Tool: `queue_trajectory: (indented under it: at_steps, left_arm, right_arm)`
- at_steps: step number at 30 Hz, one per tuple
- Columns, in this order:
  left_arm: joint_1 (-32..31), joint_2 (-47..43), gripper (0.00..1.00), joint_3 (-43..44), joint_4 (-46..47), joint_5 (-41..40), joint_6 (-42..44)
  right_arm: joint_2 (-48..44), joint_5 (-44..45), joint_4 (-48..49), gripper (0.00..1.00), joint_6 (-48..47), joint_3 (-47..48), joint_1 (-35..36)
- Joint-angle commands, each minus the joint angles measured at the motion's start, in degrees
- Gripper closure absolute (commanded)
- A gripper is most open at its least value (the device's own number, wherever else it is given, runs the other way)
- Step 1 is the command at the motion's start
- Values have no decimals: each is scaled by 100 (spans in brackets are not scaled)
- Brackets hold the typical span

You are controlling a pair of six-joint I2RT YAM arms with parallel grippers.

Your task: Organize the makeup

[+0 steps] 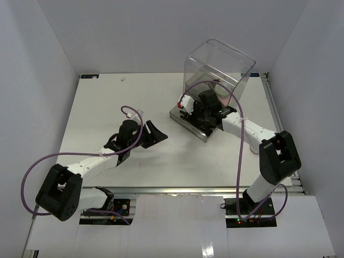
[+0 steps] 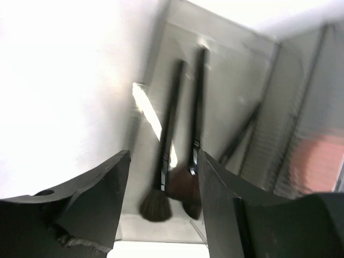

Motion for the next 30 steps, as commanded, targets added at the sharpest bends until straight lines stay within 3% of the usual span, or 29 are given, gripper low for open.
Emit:
queue_trajectory:
  at_steps: [1, 2, 7, 9, 14, 16, 21, 23, 30]
  left_arm:
    - [25, -626, 34, 322, -367, -531, 651]
    - [25, -834, 34, 282, -455, -699, 739]
    - [25, -1980, 34, -96, -748, -1233, 941]
    - [32, -2251, 33, -195, -892, -1319, 992]
    - [34, -2556, 33, -373, -920, -1312, 958]
    - [34, -2519, 33, -400, -914, -1272, 943]
    - [34, -2366, 32, -409, -819, -1129, 935]
    - [34, -2314, 30, -401, -720, -1042, 951]
    - [29, -2083, 27, -316, -428, -792, 975]
  right_arm:
    - [-26, -1637, -1000, 75, -681, 157, 34]
    - [113, -1652, -1066, 84, -643, 158, 40]
    - [721, -1467, -1043, 92, -122, 195, 95]
    - [911, -889, -680, 92, 255, 181, 122]
    - [1126, 634, 90, 86, 1090, 83, 160]
    - [1095, 1714, 651, 82, 1270, -75, 190]
    - [956, 3136, 1707, 69, 1309, -602, 207]
    - [996, 3410, 2023, 63, 1198, -681, 207]
    - [1225, 3905, 2349, 57, 898, -739, 207]
